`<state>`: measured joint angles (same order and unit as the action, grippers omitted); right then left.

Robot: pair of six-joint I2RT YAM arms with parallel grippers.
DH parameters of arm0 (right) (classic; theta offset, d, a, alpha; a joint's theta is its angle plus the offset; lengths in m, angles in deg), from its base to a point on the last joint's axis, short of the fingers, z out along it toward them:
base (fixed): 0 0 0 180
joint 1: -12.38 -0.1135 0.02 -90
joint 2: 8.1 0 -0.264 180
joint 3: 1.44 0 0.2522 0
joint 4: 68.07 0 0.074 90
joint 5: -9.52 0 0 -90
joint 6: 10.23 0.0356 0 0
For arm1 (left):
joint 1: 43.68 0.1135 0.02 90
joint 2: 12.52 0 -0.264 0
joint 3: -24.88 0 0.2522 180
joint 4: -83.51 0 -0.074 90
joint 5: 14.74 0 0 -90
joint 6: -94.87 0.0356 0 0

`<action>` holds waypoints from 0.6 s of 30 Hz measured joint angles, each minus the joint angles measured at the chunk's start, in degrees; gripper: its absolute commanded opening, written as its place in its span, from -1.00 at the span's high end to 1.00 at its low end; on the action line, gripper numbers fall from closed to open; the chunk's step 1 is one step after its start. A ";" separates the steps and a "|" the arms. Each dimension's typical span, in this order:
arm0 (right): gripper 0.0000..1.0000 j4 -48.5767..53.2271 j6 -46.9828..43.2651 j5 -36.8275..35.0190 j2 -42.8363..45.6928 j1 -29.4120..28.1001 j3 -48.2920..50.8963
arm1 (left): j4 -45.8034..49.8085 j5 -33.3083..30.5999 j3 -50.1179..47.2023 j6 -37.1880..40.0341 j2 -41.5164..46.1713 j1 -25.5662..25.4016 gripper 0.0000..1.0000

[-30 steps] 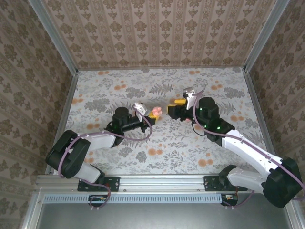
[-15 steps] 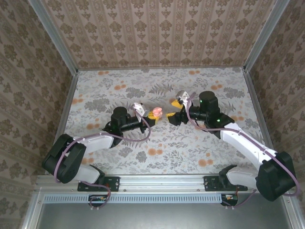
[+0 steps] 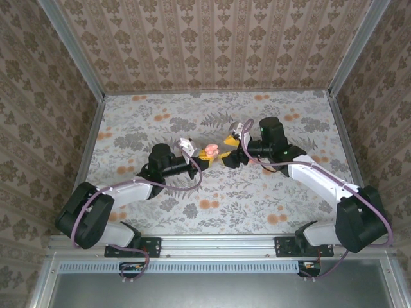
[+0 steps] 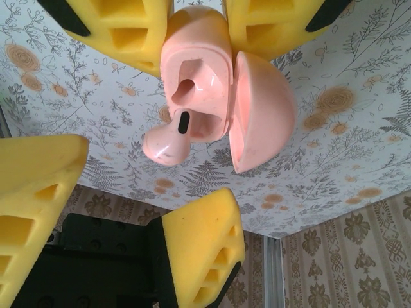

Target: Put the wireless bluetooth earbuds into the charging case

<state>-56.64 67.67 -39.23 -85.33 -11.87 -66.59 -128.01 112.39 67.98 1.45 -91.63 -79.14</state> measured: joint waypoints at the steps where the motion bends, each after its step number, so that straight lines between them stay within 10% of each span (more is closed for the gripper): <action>1: -0.46 -0.02 0.02 0.02 -0.13 0.00 -0.17 | 0.00 0.00 0.00 0.00 0.02 0.00 0.77; 18: -0.40 -0.20 -0.20 -0.55 -1.60 0.00 -1.38 | -0.11 -0.02 0.00 -0.02 0.02 -0.02 0.77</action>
<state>-56.84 67.47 -39.77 -86.92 -11.87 -67.97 -128.12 112.37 67.98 1.43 -91.61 -79.16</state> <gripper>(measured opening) 0.702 0.179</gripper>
